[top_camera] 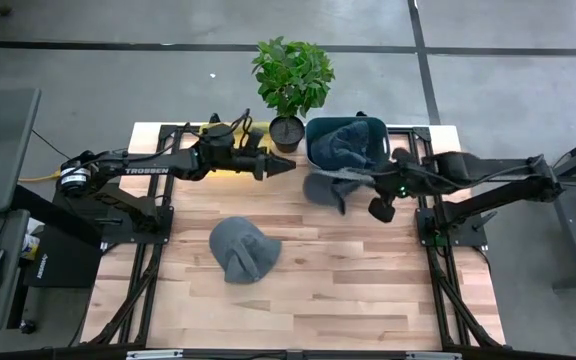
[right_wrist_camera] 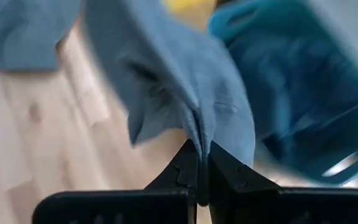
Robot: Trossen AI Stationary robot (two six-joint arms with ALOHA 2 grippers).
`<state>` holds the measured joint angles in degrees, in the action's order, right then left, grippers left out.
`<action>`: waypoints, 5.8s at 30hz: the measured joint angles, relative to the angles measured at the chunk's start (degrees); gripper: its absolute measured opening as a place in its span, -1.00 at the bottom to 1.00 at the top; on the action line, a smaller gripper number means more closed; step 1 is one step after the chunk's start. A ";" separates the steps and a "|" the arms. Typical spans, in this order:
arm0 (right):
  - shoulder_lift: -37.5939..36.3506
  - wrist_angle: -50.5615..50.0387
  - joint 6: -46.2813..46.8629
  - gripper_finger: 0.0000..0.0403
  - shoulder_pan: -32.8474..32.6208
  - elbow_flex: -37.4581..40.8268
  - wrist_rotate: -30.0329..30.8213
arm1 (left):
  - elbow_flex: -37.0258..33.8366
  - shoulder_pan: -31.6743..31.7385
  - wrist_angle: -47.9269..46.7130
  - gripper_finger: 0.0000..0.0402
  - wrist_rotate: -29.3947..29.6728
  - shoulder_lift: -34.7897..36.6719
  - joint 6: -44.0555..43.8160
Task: Pick & Place hat
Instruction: Put the right gray cap into the yellow bin
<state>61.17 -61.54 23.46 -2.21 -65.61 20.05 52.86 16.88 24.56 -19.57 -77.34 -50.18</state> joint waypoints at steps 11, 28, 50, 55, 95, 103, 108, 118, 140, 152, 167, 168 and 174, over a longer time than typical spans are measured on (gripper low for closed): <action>-0.02 1.54 -21.75 -0.98 0.03 -8.47 22.12 | 0.00 0.00 1.01 -0.29 10.84 -0.57 -21.21; 1.11 34.29 -53.53 -0.98 5.46 -8.50 29.56 | 0.02 -0.04 9.47 -0.29 11.19 -0.57 -29.85; 1.14 43.01 -68.43 -0.98 7.95 -8.50 27.50 | 7.45 -7.30 21.95 -0.04 14.89 -14.65 -32.80; 1.11 43.07 -71.87 -0.98 7.99 -8.52 29.78 | 12.17 -7.19 19.86 0.33 14.04 -18.27 -35.22; 0.91 52.23 -84.99 -0.98 11.18 -8.56 32.06 | 21.18 -7.13 28.89 0.61 25.53 -23.75 -42.57; 0.44 48.47 -80.16 -0.98 12.80 -8.52 31.95 | 21.16 -7.13 29.29 0.61 26.44 -23.79 -41.61; 0.44 48.45 -79.76 -0.98 12.80 -8.50 30.62 | 21.16 -7.13 29.30 0.61 26.64 -23.78 -41.78; 0.44 48.42 -78.15 -0.98 10.97 -8.50 26.86 | 21.16 -7.13 27.21 0.61 28.99 -23.78 -41.76; 0.17 38.75 -65.24 -0.98 -9.87 -8.49 40.36 | 21.14 -7.13 24.03 0.61 31.96 -23.76 -41.65; 0.17 29.52 -49.16 -0.98 -22.40 -8.50 44.89 | 21.14 -7.14 23.25 0.61 31.81 -23.76 -41.65; 0.17 19.30 -35.26 -0.98 -23.90 -8.50 30.91 | 21.07 -7.17 18.56 0.30 16.81 -23.78 -41.65; 0.17 19.30 -34.74 -0.98 -23.90 -8.50 30.56 | 21.07 -7.17 18.32 0.22 16.28 -23.78 -41.65; 0.20 17.45 -32.94 -0.99 -23.89 -8.50 30.01 | 21.07 -7.15 17.90 -0.42 14.35 -23.78 -41.75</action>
<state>61.36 -44.09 -9.48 -26.10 -74.11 50.06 73.93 9.74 42.46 -5.22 -101.12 -91.93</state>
